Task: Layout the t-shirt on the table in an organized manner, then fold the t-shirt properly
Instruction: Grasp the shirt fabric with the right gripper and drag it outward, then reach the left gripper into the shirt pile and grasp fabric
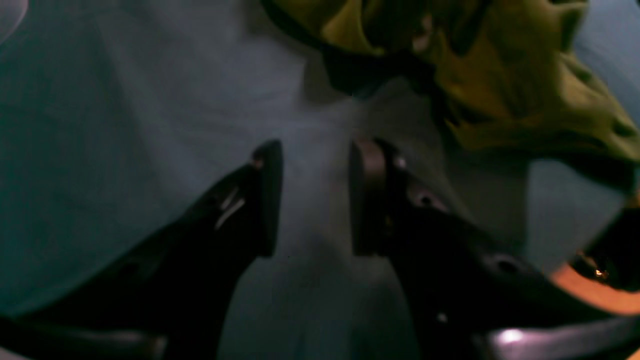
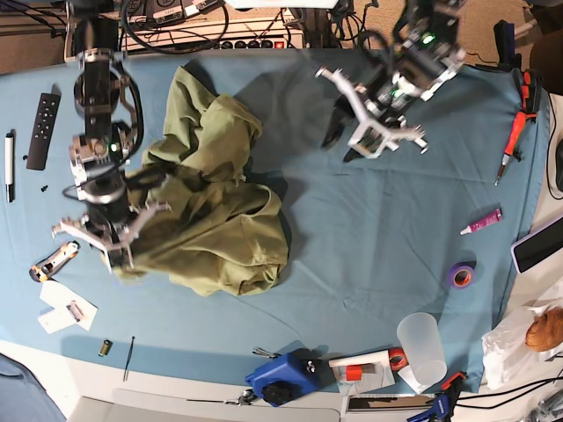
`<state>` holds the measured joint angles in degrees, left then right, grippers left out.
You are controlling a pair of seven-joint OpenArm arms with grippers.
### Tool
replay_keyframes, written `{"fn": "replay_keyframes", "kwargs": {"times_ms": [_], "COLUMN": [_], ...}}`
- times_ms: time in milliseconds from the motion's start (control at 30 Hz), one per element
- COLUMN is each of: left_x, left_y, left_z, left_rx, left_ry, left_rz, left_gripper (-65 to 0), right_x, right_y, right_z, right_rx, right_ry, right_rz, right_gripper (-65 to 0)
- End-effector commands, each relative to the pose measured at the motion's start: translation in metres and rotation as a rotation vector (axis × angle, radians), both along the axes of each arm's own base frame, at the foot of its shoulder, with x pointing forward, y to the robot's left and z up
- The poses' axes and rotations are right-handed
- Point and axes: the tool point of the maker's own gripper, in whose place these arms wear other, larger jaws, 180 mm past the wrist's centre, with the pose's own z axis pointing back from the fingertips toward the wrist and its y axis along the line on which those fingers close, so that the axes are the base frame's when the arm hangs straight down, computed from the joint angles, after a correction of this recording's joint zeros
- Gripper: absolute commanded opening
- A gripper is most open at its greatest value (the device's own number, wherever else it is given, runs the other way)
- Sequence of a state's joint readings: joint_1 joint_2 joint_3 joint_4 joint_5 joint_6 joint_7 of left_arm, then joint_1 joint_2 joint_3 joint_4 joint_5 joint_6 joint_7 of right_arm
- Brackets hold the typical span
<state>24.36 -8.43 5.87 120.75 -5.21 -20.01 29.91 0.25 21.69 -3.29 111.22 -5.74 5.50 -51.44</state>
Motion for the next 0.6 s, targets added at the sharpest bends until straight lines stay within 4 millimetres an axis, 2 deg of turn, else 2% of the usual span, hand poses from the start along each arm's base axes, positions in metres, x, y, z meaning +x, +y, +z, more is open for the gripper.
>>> {"fn": "replay_keyframes", "kwargs": {"times_ms": [0,133,267,433,567], "left_x": [0.005,0.01,0.016,0.031,0.046], "left_y": [-0.011,-0.043,-0.06,-0.069,-0.077], "left_z": [0.011,0.017,0.021,0.016,0.007], "left_rx": [-0.031,-0.054,-0.06,-0.043,-0.02], "left_ry": [-0.042,-0.071,-0.092,-0.102,-0.096], "left_rz": [-0.029,-0.128,-0.179,-0.212,-0.241], "left_gripper": [-41.5,-39.0,-34.3,-34.3,-34.3], "right_x": [0.001,-0.018,-0.032,-0.045,-0.051], "right_y": [-0.012,-0.041,-0.058,-0.057,-0.056], "right_z": [0.013,0.002,-0.006,-0.024,-0.031], "right_rx": [-0.016,0.004,0.036,0.058,0.055], "right_ry": [-0.045,-0.018,0.005,0.062,0.087], "right_rz": [-0.023,-0.106,-0.158,-0.155,-0.152], "right_gripper": [-65.0,-65.0,-65.0,-65.0,-65.0]}}
